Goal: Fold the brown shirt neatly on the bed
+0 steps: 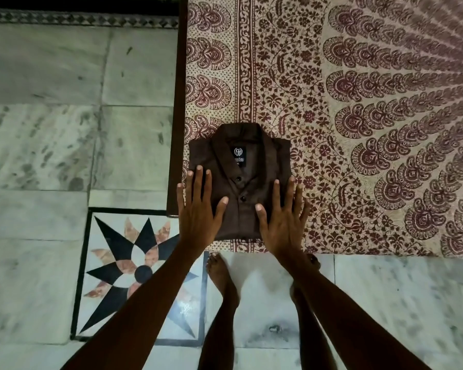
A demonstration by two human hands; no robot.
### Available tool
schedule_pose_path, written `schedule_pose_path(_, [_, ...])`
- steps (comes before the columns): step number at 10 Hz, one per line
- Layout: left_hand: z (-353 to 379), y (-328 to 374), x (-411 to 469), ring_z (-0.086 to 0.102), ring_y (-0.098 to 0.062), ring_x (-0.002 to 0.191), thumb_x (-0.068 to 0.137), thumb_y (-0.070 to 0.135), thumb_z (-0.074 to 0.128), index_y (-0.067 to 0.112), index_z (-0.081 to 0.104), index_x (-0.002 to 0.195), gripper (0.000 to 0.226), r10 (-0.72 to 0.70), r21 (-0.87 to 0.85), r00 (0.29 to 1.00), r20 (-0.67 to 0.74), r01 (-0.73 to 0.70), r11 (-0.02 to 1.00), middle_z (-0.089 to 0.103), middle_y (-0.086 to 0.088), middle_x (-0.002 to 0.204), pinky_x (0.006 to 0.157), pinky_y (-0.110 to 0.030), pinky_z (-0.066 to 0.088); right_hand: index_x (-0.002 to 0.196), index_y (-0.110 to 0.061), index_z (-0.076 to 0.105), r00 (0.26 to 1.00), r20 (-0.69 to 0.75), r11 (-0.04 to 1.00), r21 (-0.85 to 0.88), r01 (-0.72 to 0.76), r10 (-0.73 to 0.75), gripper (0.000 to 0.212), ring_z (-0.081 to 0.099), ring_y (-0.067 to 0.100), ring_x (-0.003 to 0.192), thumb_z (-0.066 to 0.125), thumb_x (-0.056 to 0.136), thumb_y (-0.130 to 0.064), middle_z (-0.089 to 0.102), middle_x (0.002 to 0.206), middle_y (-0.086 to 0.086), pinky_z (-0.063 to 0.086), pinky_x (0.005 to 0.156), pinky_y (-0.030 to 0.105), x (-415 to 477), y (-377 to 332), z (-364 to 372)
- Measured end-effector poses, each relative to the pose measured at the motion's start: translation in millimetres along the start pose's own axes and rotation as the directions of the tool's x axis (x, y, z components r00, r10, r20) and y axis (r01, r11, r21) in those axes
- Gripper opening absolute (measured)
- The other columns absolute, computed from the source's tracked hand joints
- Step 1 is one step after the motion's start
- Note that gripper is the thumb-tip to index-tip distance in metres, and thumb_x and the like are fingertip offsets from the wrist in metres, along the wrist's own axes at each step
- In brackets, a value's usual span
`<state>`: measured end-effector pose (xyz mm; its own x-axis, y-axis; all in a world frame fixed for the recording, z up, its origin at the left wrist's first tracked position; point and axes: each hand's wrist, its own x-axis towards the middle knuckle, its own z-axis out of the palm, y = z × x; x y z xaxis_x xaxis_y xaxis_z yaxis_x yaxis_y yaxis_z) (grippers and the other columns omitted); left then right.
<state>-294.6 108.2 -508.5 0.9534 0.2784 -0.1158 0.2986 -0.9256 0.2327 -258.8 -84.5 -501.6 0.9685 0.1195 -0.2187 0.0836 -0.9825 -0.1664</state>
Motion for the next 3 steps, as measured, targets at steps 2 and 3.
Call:
schedule_pose_path(2, [9.4, -5.0, 2.6, 0.003, -0.025, 0.151, 0.097, 0.061, 0.021, 0.016, 0.011, 0.155, 0.075, -0.009, 0.049, 0.996, 0.092, 0.004, 0.999, 0.007, -0.007, 0.163, 0.12, -0.052, 0.01, 0.155, -0.024, 0.005, 0.997, 0.082, 0.999, -0.031, 0.009, -0.007, 0.073, 0.001, 0.035, 0.149, 0.022, 0.096, -0.064, 0.001, 0.163, 0.011, 0.008, 0.118, 0.058, 8.2, 3.2, 10.4])
schedule_pose_path(3, [1.7, -4.3, -1.0, 0.006, -0.025, 0.151, 0.096, 0.06, 0.031, 0.015, 0.016, 0.154, 0.075, -0.034, -0.033, 0.999, 0.017, 0.035, 0.999, 0.012, -0.006, 0.162, 0.121, -0.049, 0.01, 0.155, -0.023, 0.01, 1.0, 0.008, 0.999, 0.04, -0.017, 0.016, 0.072, 0.004, 0.032, 0.15, 0.027, 0.097, -0.062, 0.008, 0.162, 0.01, 0.005, 0.119, 0.054, 3.8, 5.5, 0.5])
